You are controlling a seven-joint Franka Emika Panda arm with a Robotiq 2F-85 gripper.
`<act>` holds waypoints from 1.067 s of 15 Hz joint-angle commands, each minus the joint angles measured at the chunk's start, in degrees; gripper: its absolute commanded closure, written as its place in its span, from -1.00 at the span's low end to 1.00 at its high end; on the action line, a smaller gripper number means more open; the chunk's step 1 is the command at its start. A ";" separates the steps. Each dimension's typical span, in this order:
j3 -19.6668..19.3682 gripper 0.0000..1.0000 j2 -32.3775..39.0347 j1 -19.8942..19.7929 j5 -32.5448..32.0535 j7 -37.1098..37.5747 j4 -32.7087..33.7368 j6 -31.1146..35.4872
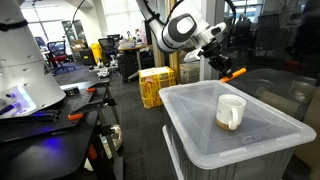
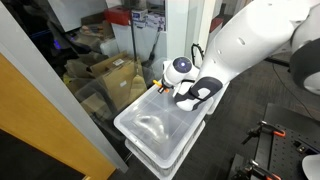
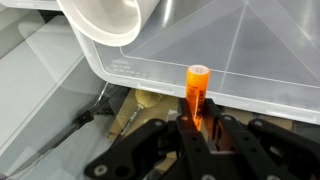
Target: Place orange object inside the mug
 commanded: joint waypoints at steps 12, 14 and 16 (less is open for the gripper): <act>-16.24 0.90 3.07 16.96 16.42 3.92 -8.18 4.38; -17.87 0.90 4.62 18.45 18.38 5.30 -8.35 4.53; -19.37 0.90 6.47 19.67 20.37 6.81 -8.30 4.65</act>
